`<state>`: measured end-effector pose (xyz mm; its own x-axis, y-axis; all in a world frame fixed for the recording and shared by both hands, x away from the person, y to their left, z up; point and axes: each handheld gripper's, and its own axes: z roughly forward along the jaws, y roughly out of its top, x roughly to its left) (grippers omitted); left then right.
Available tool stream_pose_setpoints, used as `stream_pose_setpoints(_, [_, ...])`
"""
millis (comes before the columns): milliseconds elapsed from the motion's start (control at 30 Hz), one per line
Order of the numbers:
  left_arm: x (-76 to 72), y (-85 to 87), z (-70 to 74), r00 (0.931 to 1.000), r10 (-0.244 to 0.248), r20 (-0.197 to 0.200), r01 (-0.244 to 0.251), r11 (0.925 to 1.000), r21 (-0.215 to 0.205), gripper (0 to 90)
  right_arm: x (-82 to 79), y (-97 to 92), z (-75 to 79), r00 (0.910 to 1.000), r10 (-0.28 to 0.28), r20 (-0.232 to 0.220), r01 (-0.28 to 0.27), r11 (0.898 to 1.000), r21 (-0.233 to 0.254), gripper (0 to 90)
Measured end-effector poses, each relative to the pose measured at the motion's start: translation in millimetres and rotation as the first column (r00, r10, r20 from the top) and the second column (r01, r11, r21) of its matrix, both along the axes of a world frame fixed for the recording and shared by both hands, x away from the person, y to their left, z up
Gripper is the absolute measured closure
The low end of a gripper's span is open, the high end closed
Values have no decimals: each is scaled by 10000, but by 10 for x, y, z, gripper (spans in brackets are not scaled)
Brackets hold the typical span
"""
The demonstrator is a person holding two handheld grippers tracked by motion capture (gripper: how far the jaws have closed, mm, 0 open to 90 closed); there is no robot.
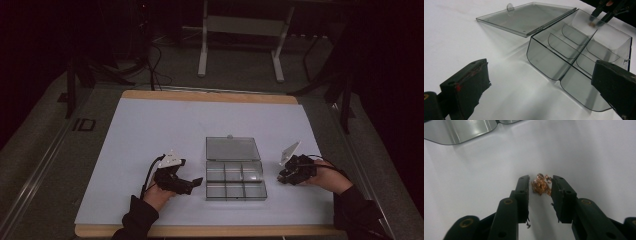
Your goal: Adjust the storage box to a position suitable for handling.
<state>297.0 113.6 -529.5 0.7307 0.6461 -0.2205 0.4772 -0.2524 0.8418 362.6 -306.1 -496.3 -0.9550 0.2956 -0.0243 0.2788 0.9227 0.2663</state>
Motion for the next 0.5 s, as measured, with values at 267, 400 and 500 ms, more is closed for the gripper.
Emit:
stream_pose_setpoints(267, [-4,10,1,10000,33,51,-33,9999,-121,20,10,95,-28,9998,63,-197,-82,9956,-933,749])
stream_pose_setpoints(400, [-11,16,8,9999,51,87,-50,9999,-163,20,1,146,-25,9997,140,-194,-164,9917,-1276,820])
stream_pose_setpoints(500, [-15,22,13,9999,48,147,-46,9999,-157,19,-14,160,-9,9994,256,-235,-286,9903,-1360,847])
